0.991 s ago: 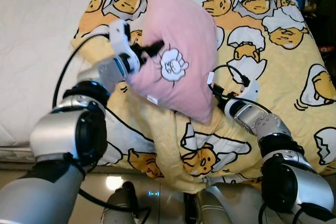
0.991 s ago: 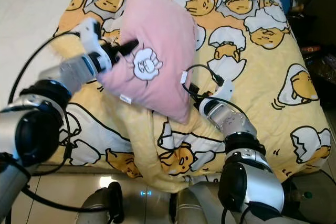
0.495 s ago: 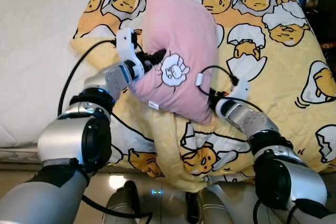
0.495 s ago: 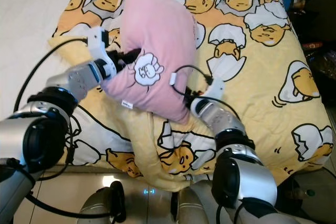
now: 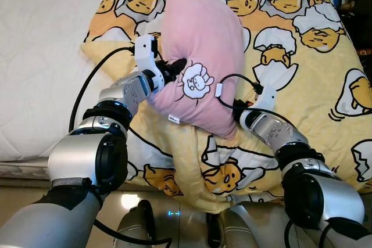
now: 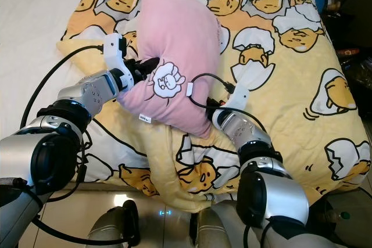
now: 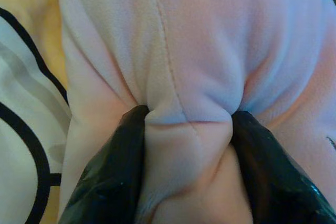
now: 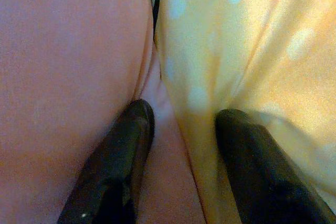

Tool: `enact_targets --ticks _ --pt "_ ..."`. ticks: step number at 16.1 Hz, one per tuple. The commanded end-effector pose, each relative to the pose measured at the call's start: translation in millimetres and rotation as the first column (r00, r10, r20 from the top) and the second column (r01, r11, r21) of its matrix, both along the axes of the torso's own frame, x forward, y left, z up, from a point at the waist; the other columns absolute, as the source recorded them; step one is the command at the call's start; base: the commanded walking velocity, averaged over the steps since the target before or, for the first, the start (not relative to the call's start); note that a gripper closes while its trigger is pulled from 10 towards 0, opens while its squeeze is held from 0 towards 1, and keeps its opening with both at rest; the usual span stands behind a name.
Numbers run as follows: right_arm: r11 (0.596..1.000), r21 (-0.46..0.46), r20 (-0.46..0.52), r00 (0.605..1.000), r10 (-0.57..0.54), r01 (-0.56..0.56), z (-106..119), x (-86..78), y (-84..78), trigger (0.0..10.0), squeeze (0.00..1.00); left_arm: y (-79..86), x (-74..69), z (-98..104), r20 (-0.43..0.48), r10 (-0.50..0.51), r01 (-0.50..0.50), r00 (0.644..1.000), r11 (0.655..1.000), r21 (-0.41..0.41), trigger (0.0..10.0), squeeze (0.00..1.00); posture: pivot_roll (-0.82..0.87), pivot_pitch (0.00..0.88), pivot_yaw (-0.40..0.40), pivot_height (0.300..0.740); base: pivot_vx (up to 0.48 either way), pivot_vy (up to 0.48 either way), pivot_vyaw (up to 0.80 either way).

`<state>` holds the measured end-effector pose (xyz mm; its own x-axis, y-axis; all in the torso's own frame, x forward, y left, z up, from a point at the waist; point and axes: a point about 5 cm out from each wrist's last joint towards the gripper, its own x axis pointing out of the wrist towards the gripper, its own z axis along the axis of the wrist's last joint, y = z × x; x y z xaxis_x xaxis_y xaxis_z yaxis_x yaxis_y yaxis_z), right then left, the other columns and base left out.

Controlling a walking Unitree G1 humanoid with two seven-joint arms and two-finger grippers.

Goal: Clean up the room

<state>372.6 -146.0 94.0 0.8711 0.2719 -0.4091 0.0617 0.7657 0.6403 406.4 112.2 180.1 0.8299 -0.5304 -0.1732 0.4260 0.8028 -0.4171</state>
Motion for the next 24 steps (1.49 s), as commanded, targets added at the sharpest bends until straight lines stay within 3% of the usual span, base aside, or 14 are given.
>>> enact_targets --ticks 1,4,14,17,21,24 --pt "1.000 -0.013 -0.034 0.999 0.024 -0.025 -6.2 -3.0 4.1 0.0 0.00 -13.2 -11.6 -29.8 -0.107 -0.057 0.061 0.993 0.998 0.029 0.0 0.00 -0.24 0.241 -0.038 0.740 0.000 0.000 0.00" --pt "0.999 -0.036 -0.018 1.000 0.008 -0.009 -4.1 -1.2 -2.3 0.0 0.00 -13.3 -13.4 -34.6 -0.116 -0.056 0.059 0.992 0.998 0.024 0.0 0.00 -0.23 0.242 -0.036 0.740 0.000 0.000 0.00" --pt "1.000 -0.026 -0.028 0.999 0.016 -0.016 -10.4 -4.3 2.1 0.0 0.00 -16.1 -12.9 -31.9 -0.097 -0.075 0.079 0.992 0.996 0.040 0.0 0.00 -0.23 0.231 -0.023 0.740 0.000 0.000 0.00" --pt "1.000 0.028 -0.030 1.000 -0.004 0.005 -8.6 -3.4 2.5 0.0 0.00 -17.2 -13.1 -32.1 -0.095 -0.080 0.084 0.992 0.996 0.042 0.0 0.00 -0.23 0.222 -0.018 0.740 0.000 0.000 0.00" --pt "0.999 0.045 0.006 1.000 0.008 -0.008 -1.3 0.9 8.8 0.0 0.00 -13.5 -8.3 -23.2 -0.067 -0.028 0.029 0.997 0.999 0.019 0.0 0.00 -0.21 0.179 -0.013 0.740 0.000 0.000 0.00" --pt "0.999 0.040 0.015 1.000 0.006 -0.007 0.3 2.2 10.3 0.0 0.00 -13.9 -8.0 -21.3 -0.055 -0.052 0.054 0.997 0.997 0.048 0.0 0.00 -0.20 0.141 -0.006 0.740 0.000 0.000 0.00"
